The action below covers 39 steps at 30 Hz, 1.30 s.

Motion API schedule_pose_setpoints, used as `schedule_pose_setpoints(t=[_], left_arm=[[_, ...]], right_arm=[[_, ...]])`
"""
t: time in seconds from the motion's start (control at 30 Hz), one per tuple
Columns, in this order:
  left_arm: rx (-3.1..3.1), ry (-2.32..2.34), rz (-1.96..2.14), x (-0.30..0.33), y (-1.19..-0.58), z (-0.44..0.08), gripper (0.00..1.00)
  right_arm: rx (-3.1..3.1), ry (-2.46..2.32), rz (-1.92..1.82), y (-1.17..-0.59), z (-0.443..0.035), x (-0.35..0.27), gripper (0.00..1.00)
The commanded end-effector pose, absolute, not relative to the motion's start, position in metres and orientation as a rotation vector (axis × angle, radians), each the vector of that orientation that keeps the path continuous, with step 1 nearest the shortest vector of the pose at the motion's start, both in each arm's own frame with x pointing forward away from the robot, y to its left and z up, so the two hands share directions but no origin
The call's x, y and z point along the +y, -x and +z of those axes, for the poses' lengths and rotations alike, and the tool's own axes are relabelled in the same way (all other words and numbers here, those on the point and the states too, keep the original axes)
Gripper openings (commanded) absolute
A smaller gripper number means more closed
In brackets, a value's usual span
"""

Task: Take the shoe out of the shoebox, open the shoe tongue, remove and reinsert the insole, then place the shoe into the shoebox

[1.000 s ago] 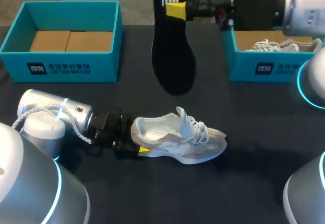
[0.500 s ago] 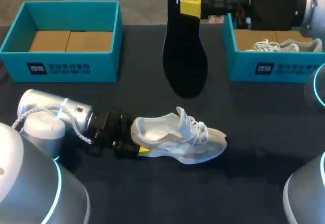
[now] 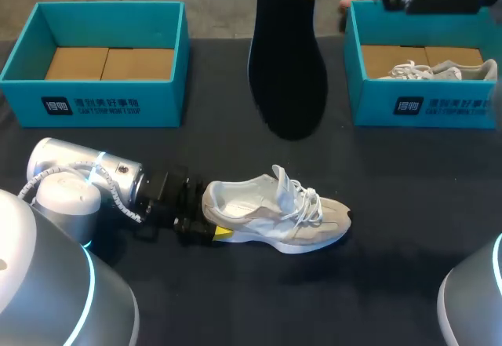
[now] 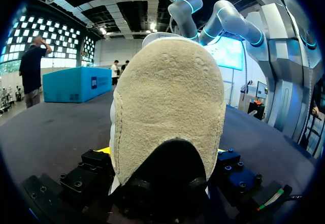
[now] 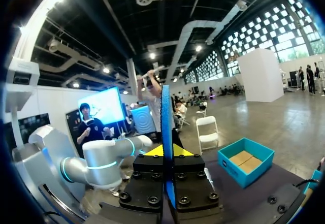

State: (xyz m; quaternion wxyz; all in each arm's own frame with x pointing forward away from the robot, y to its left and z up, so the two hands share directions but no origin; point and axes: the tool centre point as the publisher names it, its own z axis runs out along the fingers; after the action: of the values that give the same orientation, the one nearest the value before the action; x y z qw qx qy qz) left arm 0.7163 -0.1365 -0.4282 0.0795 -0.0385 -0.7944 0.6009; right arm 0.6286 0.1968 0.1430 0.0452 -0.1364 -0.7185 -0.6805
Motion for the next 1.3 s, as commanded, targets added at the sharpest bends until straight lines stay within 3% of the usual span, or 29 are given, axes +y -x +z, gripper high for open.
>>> schedule_pose_setpoints(t=[0.03, 0.47, 1.3], left_arm=[[-2.379, 0.113, 1.799, -0.137, -0.716, -0.43, 0.0], [-2.379, 0.113, 1.799, -0.137, -0.716, -0.43, 0.0], [-2.379, 0.113, 1.799, -0.137, -0.716, -0.43, 0.0]], right_arm=[[-2.244, 0.473, -2.001, -0.609, 0.166, 0.191, 0.0], [-2.214, 0.519, -1.97, -0.563, 0.195, 0.19, 0.0], [-2.231, 0.546, -1.918, -0.543, 0.206, 0.194, 0.0]])
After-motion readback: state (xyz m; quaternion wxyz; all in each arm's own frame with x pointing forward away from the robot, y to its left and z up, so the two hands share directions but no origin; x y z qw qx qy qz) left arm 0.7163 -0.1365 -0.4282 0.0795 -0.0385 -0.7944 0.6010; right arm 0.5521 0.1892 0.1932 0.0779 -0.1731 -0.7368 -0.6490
